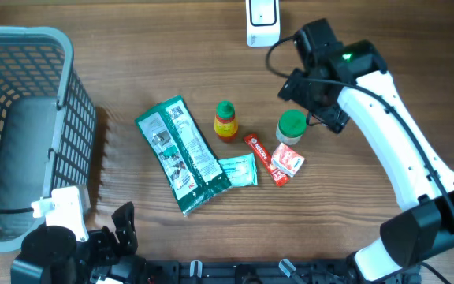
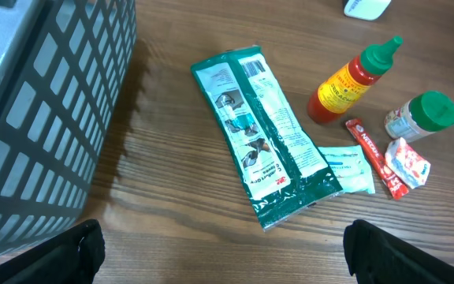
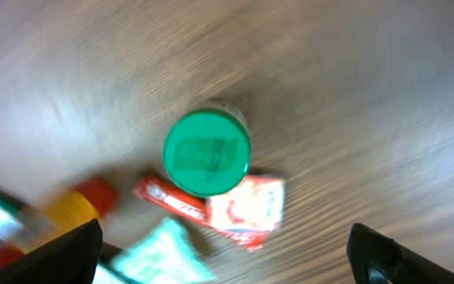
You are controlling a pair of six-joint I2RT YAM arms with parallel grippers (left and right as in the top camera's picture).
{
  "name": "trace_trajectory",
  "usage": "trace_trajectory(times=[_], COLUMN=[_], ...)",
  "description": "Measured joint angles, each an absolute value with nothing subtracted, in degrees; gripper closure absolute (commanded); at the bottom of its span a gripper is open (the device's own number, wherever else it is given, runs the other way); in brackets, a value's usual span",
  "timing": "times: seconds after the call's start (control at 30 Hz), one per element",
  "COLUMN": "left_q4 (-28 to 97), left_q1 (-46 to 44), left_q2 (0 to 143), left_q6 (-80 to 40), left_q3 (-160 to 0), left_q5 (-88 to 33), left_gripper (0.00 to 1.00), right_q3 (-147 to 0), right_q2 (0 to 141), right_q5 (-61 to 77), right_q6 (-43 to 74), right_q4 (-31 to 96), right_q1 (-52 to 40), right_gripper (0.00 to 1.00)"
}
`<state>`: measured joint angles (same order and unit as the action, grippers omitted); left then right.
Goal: Scan the item barcode
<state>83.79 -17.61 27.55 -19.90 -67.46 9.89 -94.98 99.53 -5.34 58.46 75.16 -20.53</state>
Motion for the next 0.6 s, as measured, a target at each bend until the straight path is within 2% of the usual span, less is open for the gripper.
trace_trajectory(times=[0.07,0.23,0.33,0.47,0.53,0.6], left_q4=[83.77,83.77,83.77,83.77,83.79,83.77], left_q1=[-17.61,-17.61,-17.61,-17.61,-17.61,-17.61], left_q2=[27.55,27.55,27.55,27.55,27.55,27.55], left_q6=[-19.9,-19.9,-19.9,-19.9,-19.9,-19.9], left_q3=[-67.44,-67.44,-67.46,-67.46,-67.44,-67.44], left_q5=[9.91,9.89,9.89,9.89,9.89,9.89], left_gripper=[0.0,0.0,0.0,0.0,0.0,0.0], right_q3=[-93.76,-91.02,-90.5,-90.43,-90.45,-90.3], right_q2=[99.88,103.57,107.72,113.89,116.18,118.56], right_q5=[-3.75,2.17,3.05,4.03,4.32,4.25], right_q6=[68.01,89.89,95.85,97.49,96.79,93.76], right_q4=[70.76,69.32,67.51,66.5,66.54,66.57], right_q1=[-20.03,-20.03,-20.03,-18.74,-18.15,-17.78], right_gripper=[0.0,0.0,0.0,0.01,0.11,0.27])
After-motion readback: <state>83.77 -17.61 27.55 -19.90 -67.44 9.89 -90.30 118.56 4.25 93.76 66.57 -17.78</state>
